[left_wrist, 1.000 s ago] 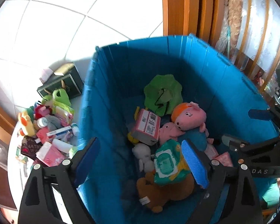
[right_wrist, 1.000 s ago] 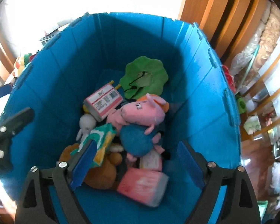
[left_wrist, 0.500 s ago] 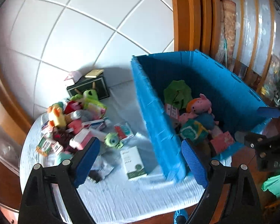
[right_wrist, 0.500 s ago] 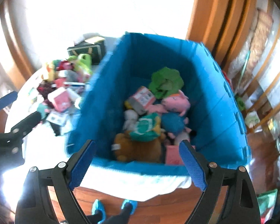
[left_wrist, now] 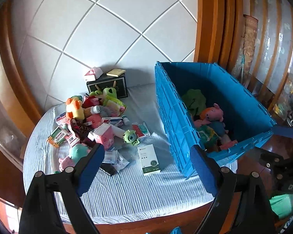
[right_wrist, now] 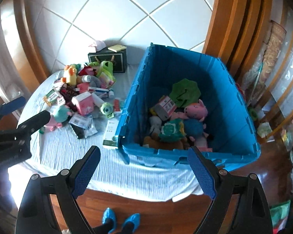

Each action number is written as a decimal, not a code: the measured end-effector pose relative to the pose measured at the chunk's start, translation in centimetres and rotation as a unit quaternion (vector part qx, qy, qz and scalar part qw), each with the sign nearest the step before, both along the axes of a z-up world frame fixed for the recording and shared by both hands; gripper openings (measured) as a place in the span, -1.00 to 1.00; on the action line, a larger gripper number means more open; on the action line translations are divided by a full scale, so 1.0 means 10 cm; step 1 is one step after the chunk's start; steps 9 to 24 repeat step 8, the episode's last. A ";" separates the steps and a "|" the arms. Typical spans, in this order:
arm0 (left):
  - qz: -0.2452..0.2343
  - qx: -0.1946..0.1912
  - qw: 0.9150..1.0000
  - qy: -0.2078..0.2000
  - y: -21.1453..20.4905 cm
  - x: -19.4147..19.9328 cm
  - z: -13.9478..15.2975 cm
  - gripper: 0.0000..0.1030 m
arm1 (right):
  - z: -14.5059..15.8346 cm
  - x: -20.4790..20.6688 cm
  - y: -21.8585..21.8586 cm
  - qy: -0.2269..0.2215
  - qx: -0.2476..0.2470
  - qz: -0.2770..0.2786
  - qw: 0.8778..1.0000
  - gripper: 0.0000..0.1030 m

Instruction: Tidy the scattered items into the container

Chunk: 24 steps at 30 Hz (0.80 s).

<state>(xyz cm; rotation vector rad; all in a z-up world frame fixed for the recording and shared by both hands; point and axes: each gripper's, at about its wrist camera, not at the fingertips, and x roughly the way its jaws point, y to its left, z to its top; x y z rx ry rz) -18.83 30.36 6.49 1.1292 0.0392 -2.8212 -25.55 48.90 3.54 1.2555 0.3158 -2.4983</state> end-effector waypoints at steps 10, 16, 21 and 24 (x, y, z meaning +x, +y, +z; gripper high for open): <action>0.000 0.006 1.000 0.007 0.19 0.03 0.06 0.74 | 0.01 0.01 0.17 0.012 0.005 -0.007 1.000 0.77; 0.000 0.006 1.000 0.007 0.19 0.03 0.06 0.74 | 0.01 0.01 0.17 0.012 0.005 -0.007 1.000 0.77; 0.000 0.006 1.000 0.007 0.19 0.03 0.06 0.74 | 0.01 0.01 0.17 0.012 0.005 -0.007 1.000 0.77; 0.000 0.006 1.000 0.007 0.19 0.03 0.06 0.74 | 0.01 0.01 0.17 0.012 0.005 -0.007 1.000 0.77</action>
